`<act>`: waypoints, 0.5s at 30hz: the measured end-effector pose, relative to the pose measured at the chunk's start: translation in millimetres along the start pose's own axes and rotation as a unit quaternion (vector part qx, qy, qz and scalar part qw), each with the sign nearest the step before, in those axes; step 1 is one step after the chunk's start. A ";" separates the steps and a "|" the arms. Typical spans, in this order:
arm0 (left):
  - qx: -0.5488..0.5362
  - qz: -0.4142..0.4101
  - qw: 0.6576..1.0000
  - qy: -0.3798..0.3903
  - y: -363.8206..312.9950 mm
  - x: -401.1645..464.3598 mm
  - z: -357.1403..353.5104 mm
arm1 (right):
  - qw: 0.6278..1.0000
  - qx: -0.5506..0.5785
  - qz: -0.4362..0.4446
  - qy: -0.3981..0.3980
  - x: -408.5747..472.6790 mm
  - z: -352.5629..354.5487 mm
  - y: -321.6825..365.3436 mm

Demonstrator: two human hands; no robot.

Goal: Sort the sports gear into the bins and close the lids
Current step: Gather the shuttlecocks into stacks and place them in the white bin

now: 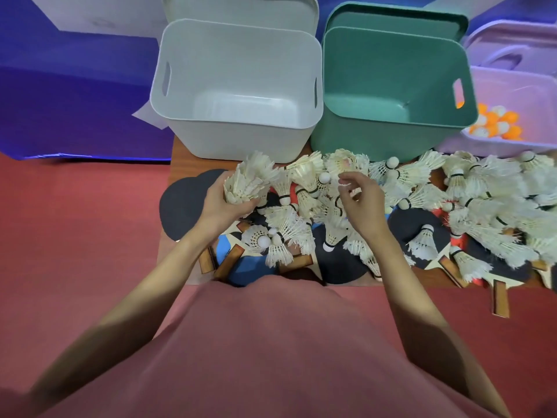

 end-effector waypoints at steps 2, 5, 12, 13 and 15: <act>-0.011 0.006 1.000 0.006 2.3 -3.5 -1.4 | 0.999 -0.035 -0.029 0.013 -9.7 -1.8 -22.3; -0.022 0.014 0.999 0.019 5.1 -7.6 -5.1 | 0.995 -0.070 -0.056 0.046 -25.3 -8.6 -45.3; -0.021 0.018 0.999 0.046 10.7 -11.1 -12.9 | 0.973 -0.175 -0.033 0.149 -49.1 -33.8 -64.6; -0.018 0.017 0.998 0.049 11.0 -11.0 -13.9 | 0.969 -0.194 -0.022 0.148 -49.1 -34.7 -64.6; -0.009 0.011 0.998 0.057 10.8 -10.9 -15.8 | 0.969 -0.204 -0.022 0.136 -48.0 -31.0 -64.0</act>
Point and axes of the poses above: each hand's wrist, its own x-axis towards the middle knuckle, its own z-axis out of the back of the hand, y = z × x, the point moved 6 cm from there along x, towards the middle knuckle, and after that the axes turned 6 degrees about -x, right-handed, at the moved point
